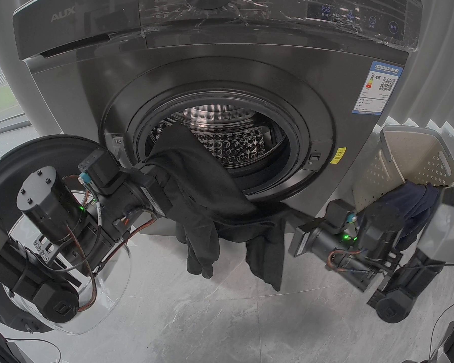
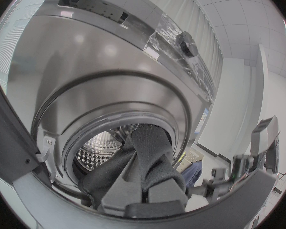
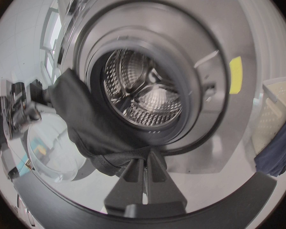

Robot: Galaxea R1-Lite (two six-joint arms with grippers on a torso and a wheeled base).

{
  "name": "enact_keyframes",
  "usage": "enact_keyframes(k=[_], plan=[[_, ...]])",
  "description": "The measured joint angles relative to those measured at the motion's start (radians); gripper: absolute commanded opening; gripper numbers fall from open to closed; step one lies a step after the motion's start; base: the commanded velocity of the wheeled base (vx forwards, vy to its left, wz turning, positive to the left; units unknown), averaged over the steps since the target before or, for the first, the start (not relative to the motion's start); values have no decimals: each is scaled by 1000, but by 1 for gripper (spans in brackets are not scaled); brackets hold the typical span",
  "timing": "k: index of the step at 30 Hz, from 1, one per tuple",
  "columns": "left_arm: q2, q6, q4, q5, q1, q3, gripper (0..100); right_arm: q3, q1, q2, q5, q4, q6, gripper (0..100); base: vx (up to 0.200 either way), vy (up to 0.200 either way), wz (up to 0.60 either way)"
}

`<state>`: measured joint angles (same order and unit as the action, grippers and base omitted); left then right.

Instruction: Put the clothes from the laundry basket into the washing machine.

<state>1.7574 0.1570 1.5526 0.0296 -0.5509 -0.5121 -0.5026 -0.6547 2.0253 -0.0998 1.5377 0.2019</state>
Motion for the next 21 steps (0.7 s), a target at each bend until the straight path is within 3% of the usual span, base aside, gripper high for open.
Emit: enact_keyframes(k=[7, 21], plan=[[19, -2, 0, 1, 33, 71, 0, 37, 67, -134, -16, -1, 4, 0, 0, 0, 0], [68, -11, 0, 8, 55, 144, 0, -64, 104, -226, -20, -1, 10, 0, 0, 0, 0]])
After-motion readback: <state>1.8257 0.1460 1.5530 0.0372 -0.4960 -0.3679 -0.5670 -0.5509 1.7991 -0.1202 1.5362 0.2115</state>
